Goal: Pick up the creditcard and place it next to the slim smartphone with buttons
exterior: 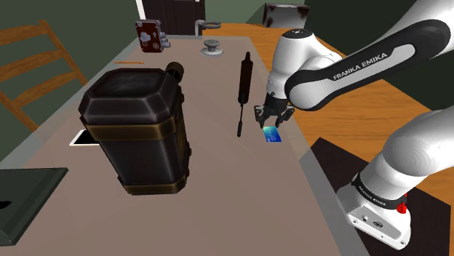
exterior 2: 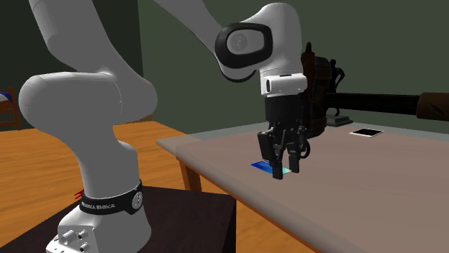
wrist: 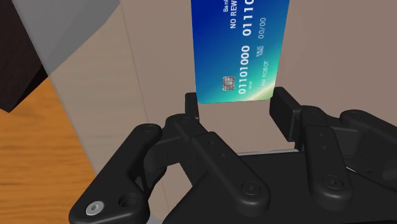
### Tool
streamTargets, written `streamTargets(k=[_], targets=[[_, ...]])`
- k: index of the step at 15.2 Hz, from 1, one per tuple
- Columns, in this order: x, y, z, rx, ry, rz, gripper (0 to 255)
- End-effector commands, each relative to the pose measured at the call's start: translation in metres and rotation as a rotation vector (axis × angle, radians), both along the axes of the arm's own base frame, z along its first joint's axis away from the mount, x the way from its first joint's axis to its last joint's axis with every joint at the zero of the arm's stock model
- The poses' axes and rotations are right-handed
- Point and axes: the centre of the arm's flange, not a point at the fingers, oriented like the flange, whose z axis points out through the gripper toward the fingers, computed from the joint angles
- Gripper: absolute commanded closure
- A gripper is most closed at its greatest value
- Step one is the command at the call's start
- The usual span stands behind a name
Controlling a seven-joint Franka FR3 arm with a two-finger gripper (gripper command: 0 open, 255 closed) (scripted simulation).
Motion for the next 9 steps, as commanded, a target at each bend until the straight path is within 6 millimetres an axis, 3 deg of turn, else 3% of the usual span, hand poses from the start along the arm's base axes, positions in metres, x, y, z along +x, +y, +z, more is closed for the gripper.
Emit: streamTargets(k=[1,5,9], targets=[[-0.001,-0.001,-0.002,-0.001,0.006,-0.001,255],[0.0,0.0,-0.002,-0.001,0.006,-0.001,255],[0.0,0.0,0.019,-0.001,0.006,-0.001,255]])
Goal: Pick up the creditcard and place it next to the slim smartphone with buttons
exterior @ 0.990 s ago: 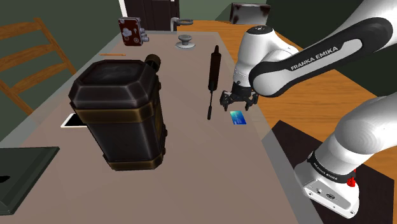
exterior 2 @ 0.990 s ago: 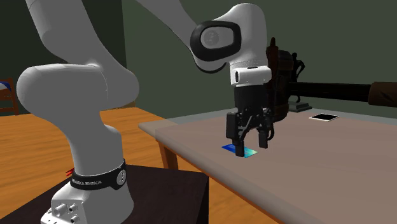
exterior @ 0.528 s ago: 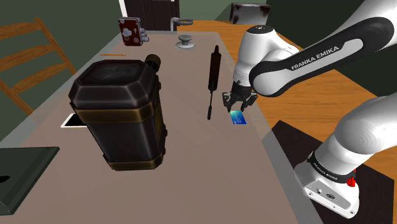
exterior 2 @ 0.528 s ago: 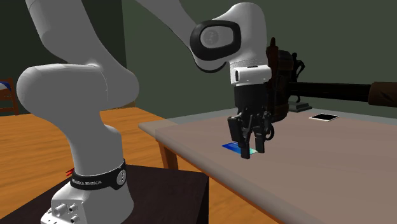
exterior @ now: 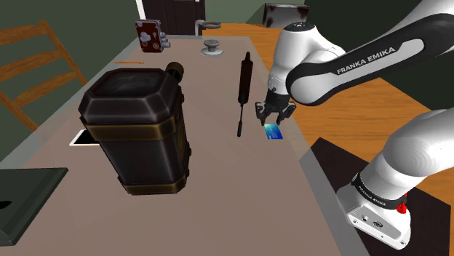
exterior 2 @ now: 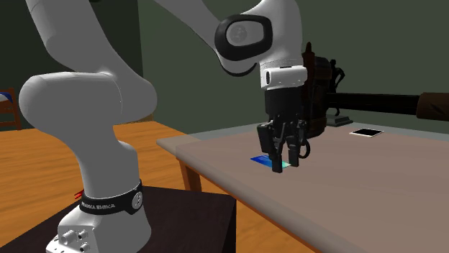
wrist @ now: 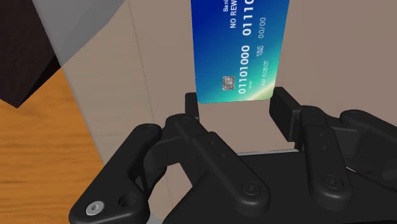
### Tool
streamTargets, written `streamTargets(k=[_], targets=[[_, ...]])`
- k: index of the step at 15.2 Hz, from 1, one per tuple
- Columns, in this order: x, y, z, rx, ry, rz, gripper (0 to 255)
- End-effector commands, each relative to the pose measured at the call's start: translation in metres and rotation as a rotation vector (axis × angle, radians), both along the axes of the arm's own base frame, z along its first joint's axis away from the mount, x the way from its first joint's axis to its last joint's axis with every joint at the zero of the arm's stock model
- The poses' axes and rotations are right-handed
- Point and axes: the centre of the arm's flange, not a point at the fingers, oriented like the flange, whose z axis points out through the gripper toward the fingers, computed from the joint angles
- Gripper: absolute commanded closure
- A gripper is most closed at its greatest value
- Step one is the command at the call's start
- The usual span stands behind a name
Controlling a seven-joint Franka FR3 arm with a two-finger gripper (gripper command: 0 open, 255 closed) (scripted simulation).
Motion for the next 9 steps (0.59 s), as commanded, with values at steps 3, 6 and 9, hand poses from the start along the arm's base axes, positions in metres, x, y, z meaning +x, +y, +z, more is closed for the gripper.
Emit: streamTargets(k=[3,6,9], targets=[[0.001,0.0,0.02,0.0,0.001,0.0,255],[0.001,0.0,0.036,0.0,0.001,0.0,255],[0.001,0.0,0.052,0.0,0.001,0.0,255]])
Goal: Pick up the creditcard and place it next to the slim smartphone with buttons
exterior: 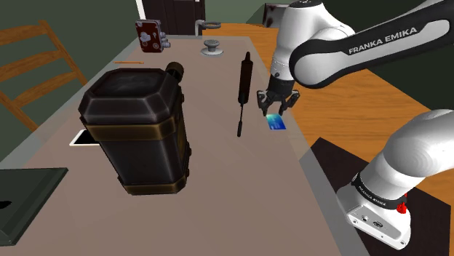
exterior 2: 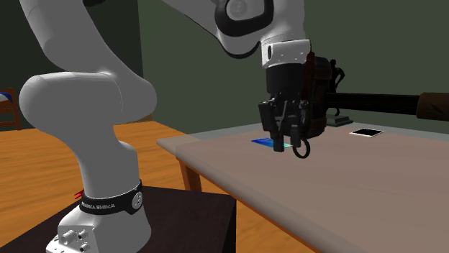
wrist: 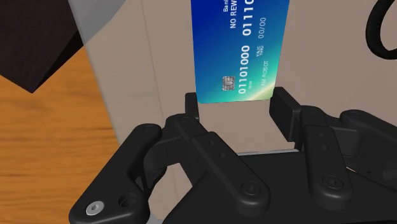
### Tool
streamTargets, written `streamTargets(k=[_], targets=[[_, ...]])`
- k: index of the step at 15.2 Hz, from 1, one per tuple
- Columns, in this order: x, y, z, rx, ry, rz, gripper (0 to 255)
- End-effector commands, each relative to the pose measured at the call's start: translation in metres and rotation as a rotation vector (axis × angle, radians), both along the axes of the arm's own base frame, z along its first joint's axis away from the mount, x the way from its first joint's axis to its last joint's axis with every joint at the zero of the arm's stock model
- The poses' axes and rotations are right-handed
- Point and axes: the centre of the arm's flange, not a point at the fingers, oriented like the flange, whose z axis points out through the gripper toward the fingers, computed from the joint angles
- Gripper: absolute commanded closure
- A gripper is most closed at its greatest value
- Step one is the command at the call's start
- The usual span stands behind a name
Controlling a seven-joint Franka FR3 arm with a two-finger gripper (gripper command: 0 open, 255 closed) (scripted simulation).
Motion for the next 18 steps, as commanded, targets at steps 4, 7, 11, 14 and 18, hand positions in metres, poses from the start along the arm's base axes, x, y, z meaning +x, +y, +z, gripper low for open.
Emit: streamTargets(k=[4,7,11,14,18], targets=[[0.016,0.021,0.012,0.0,0.0,0.0,255],[0.04,0.052,0.012,0.0,0.0,0.0,255],[0.072,0.094,0.012,0.0,0.0,0.0,255],[0.096,0.125,0.013,0.0,0.0,0.0,255],[0.129,0.167,0.013,0.0,0.0,0.0,255]])
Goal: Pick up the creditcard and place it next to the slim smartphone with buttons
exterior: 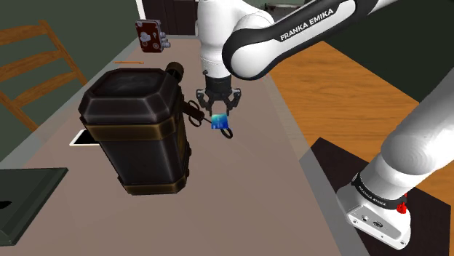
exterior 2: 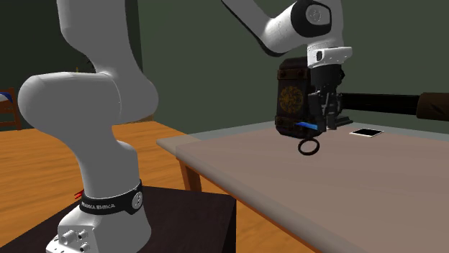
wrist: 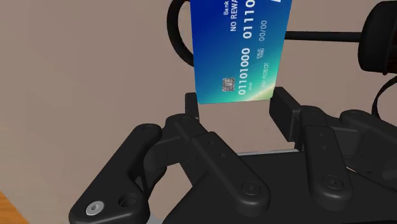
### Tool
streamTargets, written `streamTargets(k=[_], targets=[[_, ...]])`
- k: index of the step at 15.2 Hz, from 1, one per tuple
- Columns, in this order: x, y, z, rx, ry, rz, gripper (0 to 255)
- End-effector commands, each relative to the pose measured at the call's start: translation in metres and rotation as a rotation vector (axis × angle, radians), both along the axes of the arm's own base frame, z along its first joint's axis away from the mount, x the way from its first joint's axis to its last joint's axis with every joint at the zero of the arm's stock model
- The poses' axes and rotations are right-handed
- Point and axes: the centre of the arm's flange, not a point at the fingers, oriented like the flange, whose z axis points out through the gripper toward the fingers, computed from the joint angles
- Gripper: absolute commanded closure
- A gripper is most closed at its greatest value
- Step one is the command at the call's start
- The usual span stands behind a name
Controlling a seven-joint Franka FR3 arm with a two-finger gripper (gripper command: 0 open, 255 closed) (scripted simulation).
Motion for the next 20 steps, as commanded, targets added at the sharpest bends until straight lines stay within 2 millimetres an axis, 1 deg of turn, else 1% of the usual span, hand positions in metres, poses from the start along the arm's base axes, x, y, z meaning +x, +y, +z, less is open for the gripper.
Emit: streamTargets(k=[1,15,16,20], targets=[[0.016,0.021,0.001,0.0,-0.002,-0.002,255],[0.129,0.167,0.002,0.0,-0.002,-0.002,255],[0.139,0.181,0.002,0.0,-0.002,-0.002,255],[0.139,0.181,-0.019,0.0,-0.002,-0.002,255]])
